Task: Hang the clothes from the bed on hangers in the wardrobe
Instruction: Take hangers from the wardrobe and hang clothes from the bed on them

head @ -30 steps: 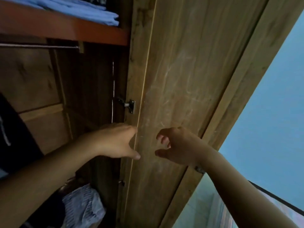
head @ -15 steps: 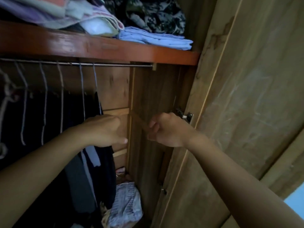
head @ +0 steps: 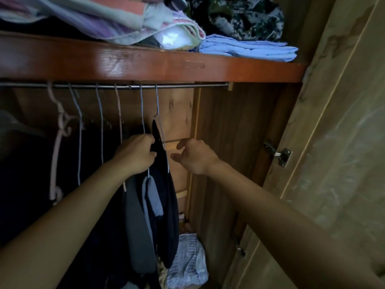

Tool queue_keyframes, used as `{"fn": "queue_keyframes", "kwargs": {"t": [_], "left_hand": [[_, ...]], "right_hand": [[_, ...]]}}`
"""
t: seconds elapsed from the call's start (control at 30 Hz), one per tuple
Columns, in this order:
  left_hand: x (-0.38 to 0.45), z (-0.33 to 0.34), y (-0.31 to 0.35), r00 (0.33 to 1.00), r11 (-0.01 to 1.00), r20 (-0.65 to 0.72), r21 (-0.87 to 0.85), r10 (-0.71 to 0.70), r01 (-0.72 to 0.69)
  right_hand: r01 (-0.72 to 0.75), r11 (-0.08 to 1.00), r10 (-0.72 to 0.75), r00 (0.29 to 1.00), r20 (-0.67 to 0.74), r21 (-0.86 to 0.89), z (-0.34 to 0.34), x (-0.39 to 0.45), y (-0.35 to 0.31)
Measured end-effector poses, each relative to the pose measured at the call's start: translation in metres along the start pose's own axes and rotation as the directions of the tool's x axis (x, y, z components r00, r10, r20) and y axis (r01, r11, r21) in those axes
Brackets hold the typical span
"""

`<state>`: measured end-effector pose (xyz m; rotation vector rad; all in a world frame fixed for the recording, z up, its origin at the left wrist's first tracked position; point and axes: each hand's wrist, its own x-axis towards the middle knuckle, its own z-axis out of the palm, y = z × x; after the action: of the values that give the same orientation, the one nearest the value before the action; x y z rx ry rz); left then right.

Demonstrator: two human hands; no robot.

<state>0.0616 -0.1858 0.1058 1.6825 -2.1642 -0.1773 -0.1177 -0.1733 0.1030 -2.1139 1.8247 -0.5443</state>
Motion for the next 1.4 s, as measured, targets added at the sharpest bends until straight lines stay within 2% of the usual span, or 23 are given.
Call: {"fn": "queue_keyframes", "kwargs": {"t": [0.13, 0.27, 0.5, 0.67, 0.97, 1.2, 1.4], "left_hand": [[0.012, 0.006, -0.008, 1.0, 0.998, -0.009, 0.069, 0.0, 0.0], [0.026, 0.009, -0.018, 1.0, 0.996, -0.028, 0.086, -0.01, 0.012], [0.032, 0.01, -0.025, 0.997, 0.998, -0.076, 0.055, 0.015, -0.011], [0.031, 0.006, -0.021, 0.995, 1.0, -0.096, 0.001, 0.017, -0.017], [0.029, 0.006, -0.013, 0.99, 0.998, -0.139, -0.063, 0.008, -0.017], [0.018, 0.008, -0.001, 0.957, 0.966, -0.28, -0.221, 0.073, -0.138], [0.018, 0.014, 0.012, 0.962, 0.951, -0.26, -0.269, 0.078, -0.15]], "right_hand": [[-0.032, 0.998, 0.034, 0.999, -0.027, 0.061, 0.02, 0.029, -0.01], [-0.04, 0.999, 0.04, 0.998, -0.043, 0.012, 0.031, 0.051, -0.022], [-0.089, 0.995, 0.097, 0.976, -0.193, 0.049, 0.043, 0.072, -0.023], [-0.116, 0.985, 0.147, 0.951, -0.272, 0.13, 0.043, 0.071, -0.021], [-0.052, 0.984, 0.112, 0.922, -0.37, 0.168, 0.018, 0.07, -0.012], [-0.056, 0.973, 0.141, 0.91, -0.391, 0.223, -0.001, 0.048, 0.02], [-0.066, 0.965, 0.171, 0.892, -0.418, 0.254, -0.016, 0.011, 0.06]]}}
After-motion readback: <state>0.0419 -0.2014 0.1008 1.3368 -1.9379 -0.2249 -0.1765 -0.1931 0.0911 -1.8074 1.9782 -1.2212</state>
